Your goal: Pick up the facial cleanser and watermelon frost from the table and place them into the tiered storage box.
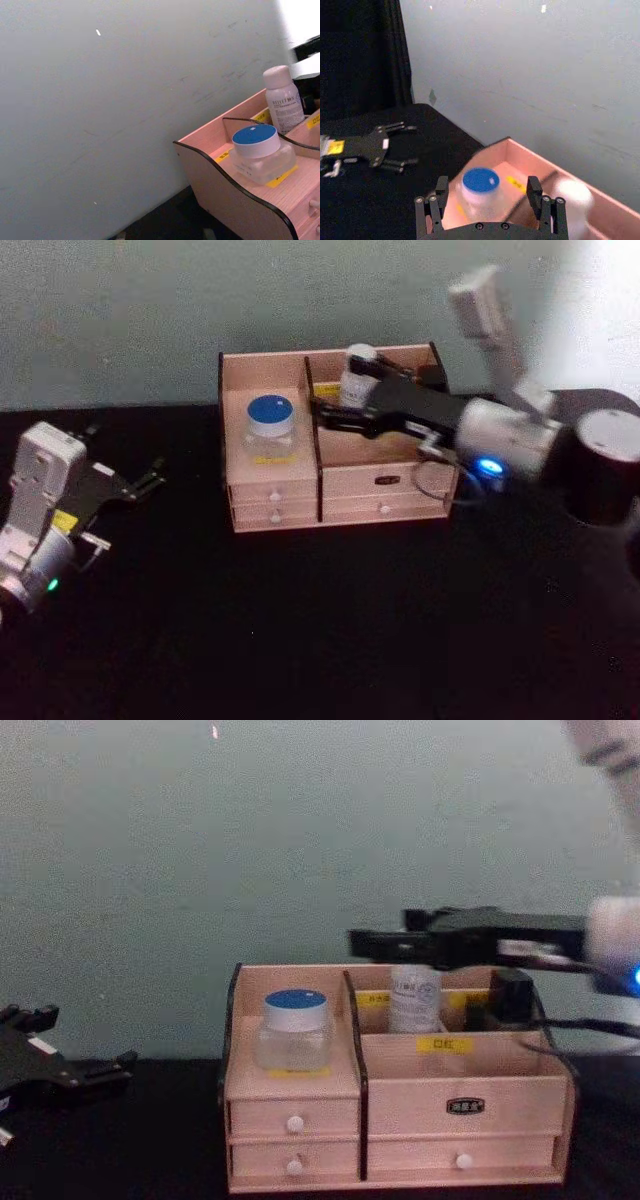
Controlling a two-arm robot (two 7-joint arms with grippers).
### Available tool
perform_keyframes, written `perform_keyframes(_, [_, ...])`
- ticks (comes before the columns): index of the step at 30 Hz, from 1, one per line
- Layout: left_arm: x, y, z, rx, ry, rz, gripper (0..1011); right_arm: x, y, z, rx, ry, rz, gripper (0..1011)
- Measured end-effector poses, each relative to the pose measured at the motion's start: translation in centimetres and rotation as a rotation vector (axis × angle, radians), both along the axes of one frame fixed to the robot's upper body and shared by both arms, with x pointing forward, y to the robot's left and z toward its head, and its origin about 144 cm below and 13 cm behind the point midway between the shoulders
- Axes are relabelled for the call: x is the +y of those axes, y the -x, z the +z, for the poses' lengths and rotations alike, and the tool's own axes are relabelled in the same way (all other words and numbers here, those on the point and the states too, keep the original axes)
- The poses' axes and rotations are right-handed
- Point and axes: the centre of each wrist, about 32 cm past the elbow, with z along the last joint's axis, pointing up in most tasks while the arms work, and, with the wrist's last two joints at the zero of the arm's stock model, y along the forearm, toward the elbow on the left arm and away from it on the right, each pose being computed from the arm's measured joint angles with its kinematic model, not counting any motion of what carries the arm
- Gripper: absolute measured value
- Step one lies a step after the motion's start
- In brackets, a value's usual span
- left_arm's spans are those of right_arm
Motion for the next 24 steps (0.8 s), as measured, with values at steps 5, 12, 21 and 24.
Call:
perform_keyframes(5, [0.0, 0.0, 0.0, 0.0, 0.0, 0.0, 1001, -4.3, 3.8, -0.4, 0.015, 0.001, -0.049, 1000])
perform_keyframes(12, [0.0, 0.0, 0.0, 0.0, 0.0, 0.0, 1001, -8.1, 8.4, -1.0, 0.024, 0.035, -0.195, 1000])
perform_keyframes(21, [0.0, 0.0, 0.0, 0.0, 0.0, 0.0, 1001, -8.6, 12.6, -3.5, -0.069, 0.131, -0.582, 1000])
perform_keyframes(24, [0.0, 0.0, 0.0, 0.0, 0.0, 0.0, 1001, -8.0, 12.8, -5.1, -0.095, 0.167, -0.711, 1000])
